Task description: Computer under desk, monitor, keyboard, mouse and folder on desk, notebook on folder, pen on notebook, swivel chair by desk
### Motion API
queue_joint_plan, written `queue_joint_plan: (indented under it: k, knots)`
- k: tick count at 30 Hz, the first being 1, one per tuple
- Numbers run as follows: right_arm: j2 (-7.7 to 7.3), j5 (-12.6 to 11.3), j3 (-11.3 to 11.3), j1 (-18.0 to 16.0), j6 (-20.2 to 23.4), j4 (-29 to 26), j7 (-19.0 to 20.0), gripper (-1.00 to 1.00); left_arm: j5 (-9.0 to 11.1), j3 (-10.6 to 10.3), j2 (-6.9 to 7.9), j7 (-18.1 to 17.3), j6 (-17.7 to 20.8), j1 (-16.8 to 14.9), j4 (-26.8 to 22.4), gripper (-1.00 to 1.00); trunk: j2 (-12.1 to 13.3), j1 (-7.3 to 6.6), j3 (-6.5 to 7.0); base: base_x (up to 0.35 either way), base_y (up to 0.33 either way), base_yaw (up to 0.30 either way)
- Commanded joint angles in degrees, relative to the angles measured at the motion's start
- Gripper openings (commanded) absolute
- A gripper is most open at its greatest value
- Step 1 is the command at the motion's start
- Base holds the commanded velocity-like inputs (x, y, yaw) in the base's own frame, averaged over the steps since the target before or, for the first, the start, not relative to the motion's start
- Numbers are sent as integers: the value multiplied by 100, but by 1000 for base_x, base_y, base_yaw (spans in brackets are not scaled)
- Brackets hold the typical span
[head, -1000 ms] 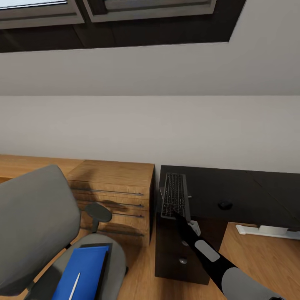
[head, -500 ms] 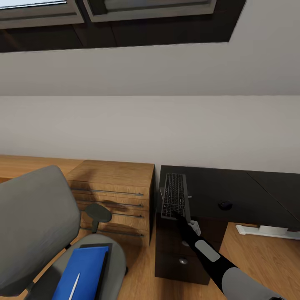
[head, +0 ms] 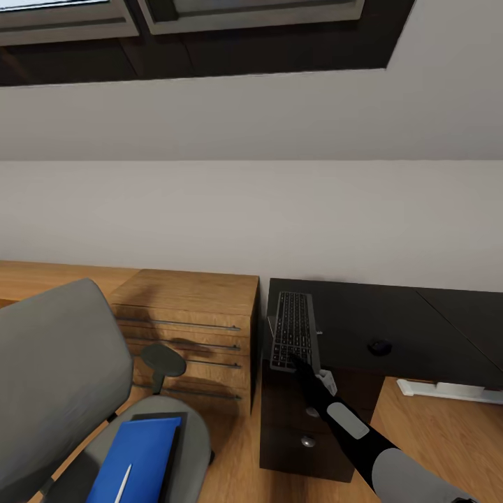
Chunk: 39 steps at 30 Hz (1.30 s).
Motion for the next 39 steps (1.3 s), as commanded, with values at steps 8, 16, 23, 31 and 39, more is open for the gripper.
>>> queue_joint_plan:
  k: [8, 16, 23, 31, 39]
  knots:
    - [-11, -62, 32, -5, -1, 2, 20, 100, 44, 21, 1, -50, 2, 3, -6, 100, -3, 0, -5, 4, 0, 0]
    - [-12, -64, 31, -5, -1, 2, 20, 100, 44, 21, 0, -50, 2, 3, -6, 100, -3, 0, -5, 0, 0, 0]
    - [-12, -61, 30, -5, -1, 2, 14, 100, 45, 21, 1, -48, 2, 3, -6, 100, -3, 0, -5, 0, 0, 0]
    - [-6, -59, 36, -5, -3, 2, 12, -100, 44, 21, 0, -49, 2, 3, -6, 100, -3, 0, -5, 0, 0, 0]
    - [-3, -59, 36, -5, -9, 2, 25, -100, 45, 21, 1, -49, 1, 3, -6, 100, -3, 0, -5, 0, 0, 0]
